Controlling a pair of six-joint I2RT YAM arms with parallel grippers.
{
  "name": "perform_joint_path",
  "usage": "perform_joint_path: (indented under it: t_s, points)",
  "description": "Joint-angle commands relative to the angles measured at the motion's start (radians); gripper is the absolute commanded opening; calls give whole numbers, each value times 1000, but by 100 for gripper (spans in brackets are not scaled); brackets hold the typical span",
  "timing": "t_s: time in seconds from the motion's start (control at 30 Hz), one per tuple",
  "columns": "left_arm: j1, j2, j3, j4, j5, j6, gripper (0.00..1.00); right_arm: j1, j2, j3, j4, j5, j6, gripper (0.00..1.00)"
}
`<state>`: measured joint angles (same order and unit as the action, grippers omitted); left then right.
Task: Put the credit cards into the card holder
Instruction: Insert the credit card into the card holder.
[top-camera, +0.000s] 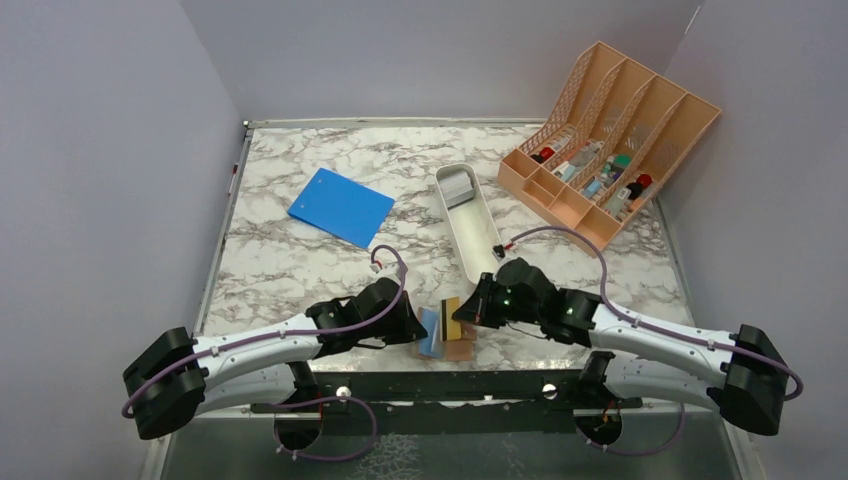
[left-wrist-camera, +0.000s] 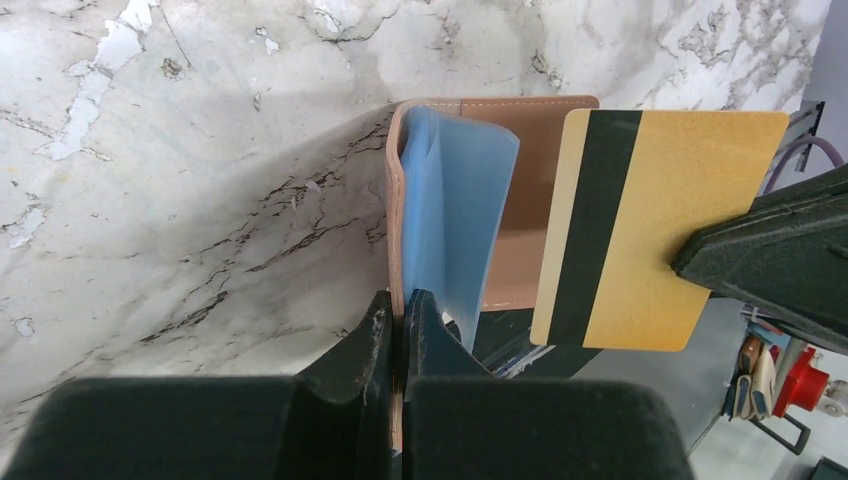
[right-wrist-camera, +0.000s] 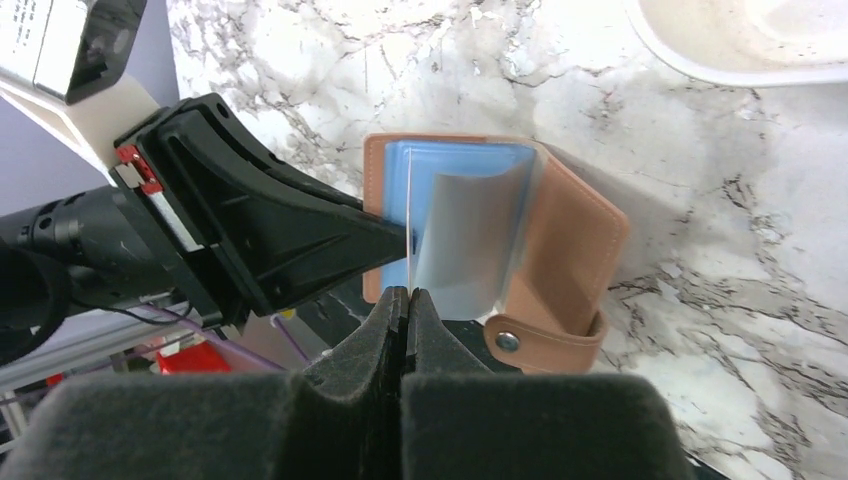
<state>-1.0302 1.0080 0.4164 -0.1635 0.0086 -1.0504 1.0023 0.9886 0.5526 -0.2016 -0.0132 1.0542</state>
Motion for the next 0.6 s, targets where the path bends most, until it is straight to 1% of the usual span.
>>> perform_joint_path:
  t_s: [0.0, 0.07, 0.23, 0.47, 0.57]
  points:
    - [-11, 10, 36, -11, -41, 2, 0, 9, 46, 62, 56, -24, 66, 1]
    - [-11, 16, 50, -25, -52, 9, 0, 9, 71, 97, 22, -9, 88, 1]
    - [-11, 44, 74, -39, -58, 23, 0, 9, 145, 167, 6, -42, 76, 1]
    - [-11, 35, 73, -40, -66, 16, 0, 10, 207, 231, -150, 42, 124, 1]
    - [-11, 33, 73, -38, -68, 16, 0, 14, 224, 240, -169, 57, 132, 1]
